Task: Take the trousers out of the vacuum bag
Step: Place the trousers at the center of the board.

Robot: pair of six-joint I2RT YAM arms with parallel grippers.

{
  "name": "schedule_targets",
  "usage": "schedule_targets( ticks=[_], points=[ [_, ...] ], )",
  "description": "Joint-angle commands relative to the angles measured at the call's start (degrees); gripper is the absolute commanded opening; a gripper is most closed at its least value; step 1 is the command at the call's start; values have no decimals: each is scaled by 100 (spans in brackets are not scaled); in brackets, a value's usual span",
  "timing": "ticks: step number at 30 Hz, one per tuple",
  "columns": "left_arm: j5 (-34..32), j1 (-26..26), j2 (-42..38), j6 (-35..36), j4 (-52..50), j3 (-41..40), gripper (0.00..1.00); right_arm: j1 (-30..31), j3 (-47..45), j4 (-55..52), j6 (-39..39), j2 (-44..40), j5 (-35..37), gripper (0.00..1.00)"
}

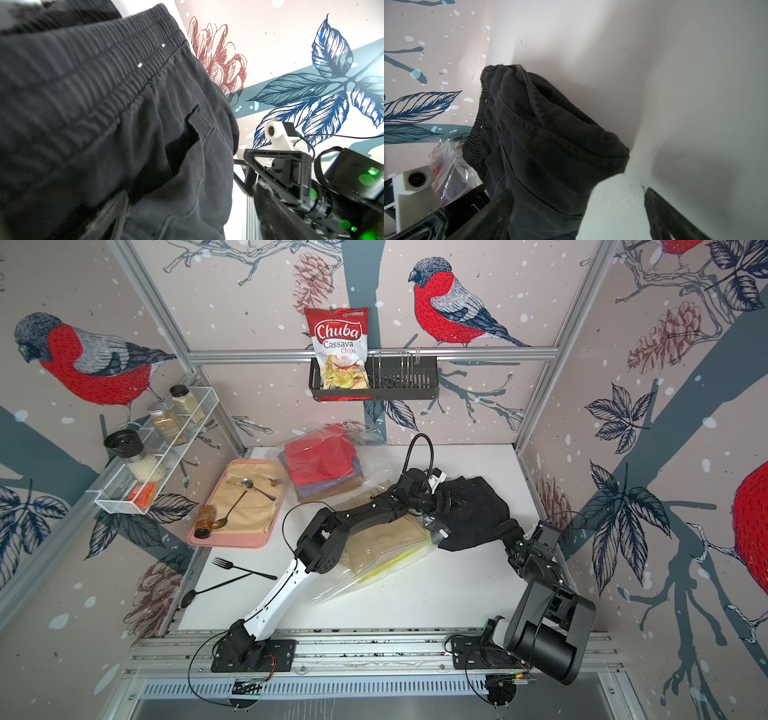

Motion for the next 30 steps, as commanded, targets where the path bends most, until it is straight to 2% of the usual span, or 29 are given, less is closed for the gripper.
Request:
schedule_targets(
  ticks=[1, 12, 19, 27, 30],
  points=[
    [-117, 44, -174, 121, -132, -337, 97, -84, -43, 496, 127, 80, -49, 99],
    [63, 54, -104, 164, -68, -356, 97, -227, 8, 1274, 293, 549, -526, 100],
    [193, 53, -90, 70, 207, -469, 97, -376, -81, 1967, 605, 824, -1520, 99],
    [281, 68, -108, 71, 285, -567, 97, -470, -145, 1974, 792, 1174, -1915, 100],
    [272, 78, -108, 73, 285, -542, 97, -510, -104, 1600, 719, 1135, -1669, 100]
  ],
)
